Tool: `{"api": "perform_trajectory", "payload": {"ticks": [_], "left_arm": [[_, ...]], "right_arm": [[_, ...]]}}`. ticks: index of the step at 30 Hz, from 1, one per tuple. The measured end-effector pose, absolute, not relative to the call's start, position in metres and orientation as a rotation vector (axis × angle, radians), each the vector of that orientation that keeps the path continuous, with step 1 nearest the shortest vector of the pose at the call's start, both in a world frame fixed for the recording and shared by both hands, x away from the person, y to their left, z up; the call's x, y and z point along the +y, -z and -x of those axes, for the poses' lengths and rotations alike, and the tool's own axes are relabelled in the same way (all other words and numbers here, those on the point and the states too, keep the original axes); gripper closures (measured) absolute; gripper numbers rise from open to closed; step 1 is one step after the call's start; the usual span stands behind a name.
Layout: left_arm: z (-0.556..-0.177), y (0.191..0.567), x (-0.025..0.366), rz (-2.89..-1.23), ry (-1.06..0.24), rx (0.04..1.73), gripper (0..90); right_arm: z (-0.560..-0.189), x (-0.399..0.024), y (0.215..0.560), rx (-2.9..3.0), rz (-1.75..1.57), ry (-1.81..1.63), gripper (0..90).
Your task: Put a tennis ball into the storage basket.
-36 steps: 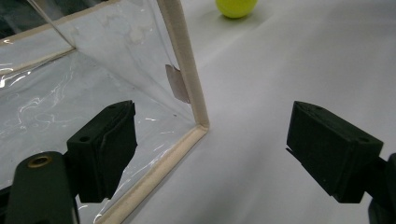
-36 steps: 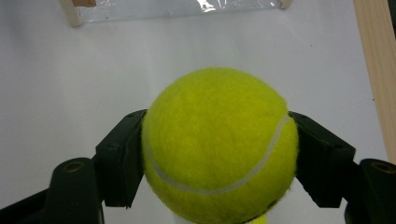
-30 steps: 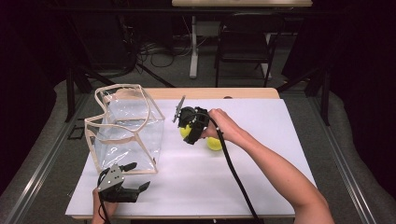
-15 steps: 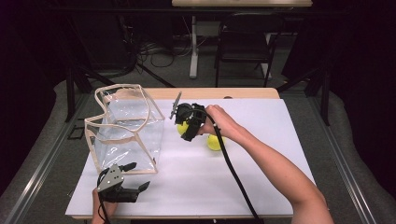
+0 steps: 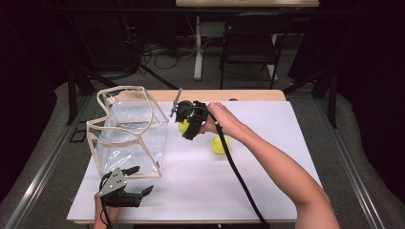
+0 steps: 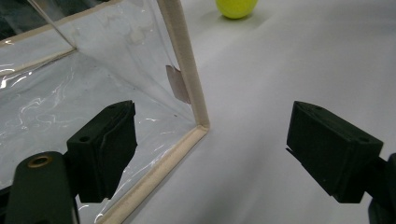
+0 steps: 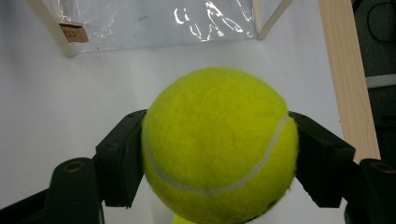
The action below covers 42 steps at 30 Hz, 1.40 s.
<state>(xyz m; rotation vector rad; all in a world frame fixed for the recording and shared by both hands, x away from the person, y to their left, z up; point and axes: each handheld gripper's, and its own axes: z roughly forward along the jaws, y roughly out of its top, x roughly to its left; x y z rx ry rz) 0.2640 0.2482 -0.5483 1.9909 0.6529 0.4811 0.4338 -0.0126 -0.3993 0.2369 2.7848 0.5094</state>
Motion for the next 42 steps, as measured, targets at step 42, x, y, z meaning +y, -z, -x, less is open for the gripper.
{"api": "perform_trajectory", "payload": {"ticks": [42], "left_arm": [[-0.264, 0.548, 0.249, -1.986, -0.487, 0.653, 15.8]], "right_arm": [[-0.447, 0.009, 0.368, 2.768, -0.219, -0.557, 26.6]]}}
